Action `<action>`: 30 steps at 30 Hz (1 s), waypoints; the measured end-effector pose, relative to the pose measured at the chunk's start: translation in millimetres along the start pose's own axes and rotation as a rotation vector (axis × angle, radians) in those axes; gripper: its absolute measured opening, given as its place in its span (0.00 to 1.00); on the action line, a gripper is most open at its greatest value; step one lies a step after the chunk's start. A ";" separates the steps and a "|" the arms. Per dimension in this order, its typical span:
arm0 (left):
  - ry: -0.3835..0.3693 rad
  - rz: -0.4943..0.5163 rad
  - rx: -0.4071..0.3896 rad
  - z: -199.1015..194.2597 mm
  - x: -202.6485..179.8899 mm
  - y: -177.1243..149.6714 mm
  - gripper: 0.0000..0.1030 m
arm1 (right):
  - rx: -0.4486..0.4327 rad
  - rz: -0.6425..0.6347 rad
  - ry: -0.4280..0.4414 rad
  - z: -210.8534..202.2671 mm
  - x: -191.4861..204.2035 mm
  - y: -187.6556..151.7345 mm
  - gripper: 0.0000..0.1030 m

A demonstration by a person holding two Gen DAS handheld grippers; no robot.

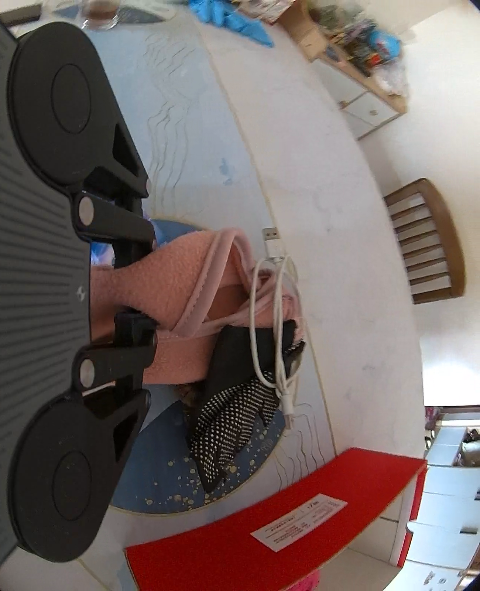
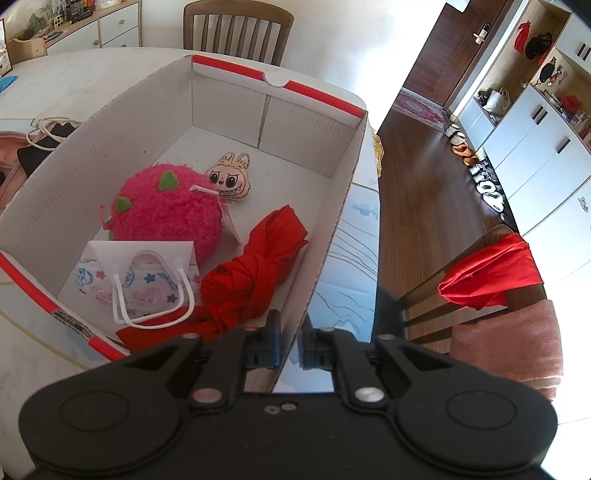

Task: Organize objects
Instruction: 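Carry the pink hat into the box and open the left gripper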

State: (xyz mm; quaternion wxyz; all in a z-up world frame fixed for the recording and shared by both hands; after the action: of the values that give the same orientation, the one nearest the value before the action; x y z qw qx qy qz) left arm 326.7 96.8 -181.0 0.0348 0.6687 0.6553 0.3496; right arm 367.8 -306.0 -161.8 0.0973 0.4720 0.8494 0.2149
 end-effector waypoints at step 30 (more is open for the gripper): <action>-0.297 -0.158 -0.250 -154.3 24.7 50.6 0.11 | -0.001 -0.010 -0.005 -0.5 0.5 -2.0 0.08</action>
State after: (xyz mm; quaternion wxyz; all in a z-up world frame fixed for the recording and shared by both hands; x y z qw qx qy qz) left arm 288.0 48.4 -28.9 0.2410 0.6498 0.6448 0.3223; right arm 365.8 -306.7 -162.3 0.1007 0.4683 0.8514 0.2136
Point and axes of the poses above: each gripper's, at about its wrist camera, not at the fingertips, and z roughly the way its jaws point, x to its left, y to its top, the point moved 7 cm from there along z, roughly the way its jaws point, and after that the axes turned 15 degrees about y, right-handed, at the moved point
